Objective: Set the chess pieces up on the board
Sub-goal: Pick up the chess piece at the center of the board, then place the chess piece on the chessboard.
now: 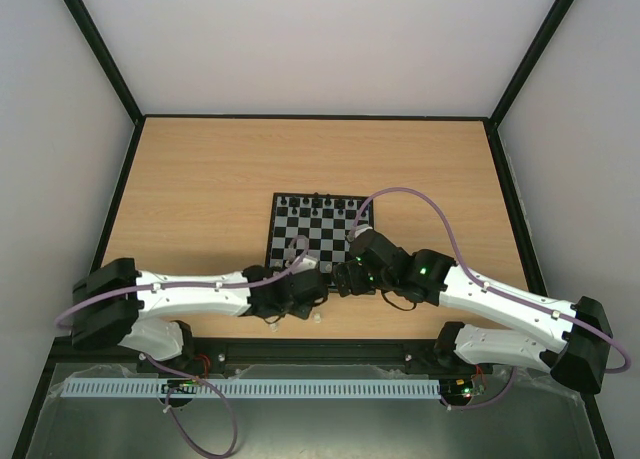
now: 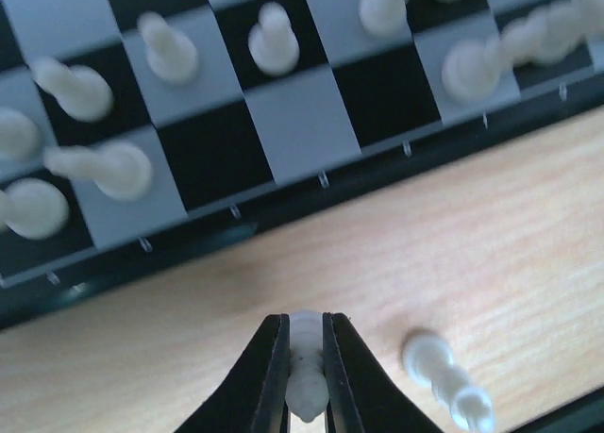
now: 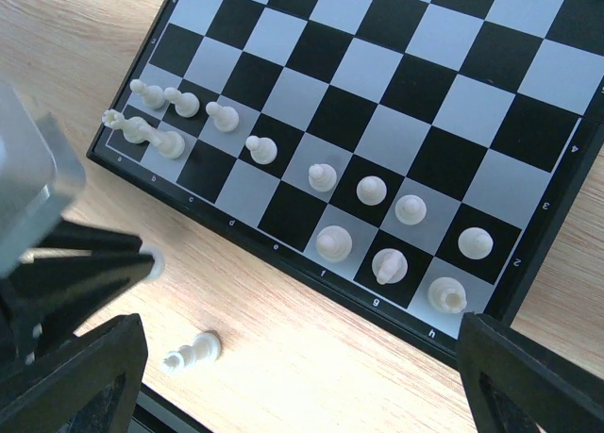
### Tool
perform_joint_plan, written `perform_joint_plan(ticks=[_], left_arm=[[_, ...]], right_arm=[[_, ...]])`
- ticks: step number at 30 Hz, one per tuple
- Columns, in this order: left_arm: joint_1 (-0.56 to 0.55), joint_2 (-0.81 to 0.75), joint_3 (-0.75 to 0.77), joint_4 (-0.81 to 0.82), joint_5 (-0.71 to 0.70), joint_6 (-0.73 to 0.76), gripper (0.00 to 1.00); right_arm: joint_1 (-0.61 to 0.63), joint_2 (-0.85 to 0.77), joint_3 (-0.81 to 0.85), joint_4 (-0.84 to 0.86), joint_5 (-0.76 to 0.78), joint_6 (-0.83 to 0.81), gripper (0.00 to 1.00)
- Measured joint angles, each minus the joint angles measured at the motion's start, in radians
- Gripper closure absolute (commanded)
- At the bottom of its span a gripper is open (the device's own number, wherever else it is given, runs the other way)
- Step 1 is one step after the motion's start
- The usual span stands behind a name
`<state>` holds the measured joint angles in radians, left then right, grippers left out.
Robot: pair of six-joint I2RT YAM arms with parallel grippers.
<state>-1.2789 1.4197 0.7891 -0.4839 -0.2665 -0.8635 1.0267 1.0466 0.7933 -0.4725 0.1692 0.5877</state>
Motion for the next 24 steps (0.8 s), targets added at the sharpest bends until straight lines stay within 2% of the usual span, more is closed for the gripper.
perform_joint_plan(ticks=[9,24], left_arm=[[0.127,0.008,0.082,-0.001,-0.021,0.105,0.95],[0.192,0.119,0.108,0.037,-0.021,0.192,0.93]], right_arm=[[0.000,0.000,0.000,0.000,0.000,0.000,0.10],[0.000,0.000,-0.004,0.000,0.000,0.000,0.09]])
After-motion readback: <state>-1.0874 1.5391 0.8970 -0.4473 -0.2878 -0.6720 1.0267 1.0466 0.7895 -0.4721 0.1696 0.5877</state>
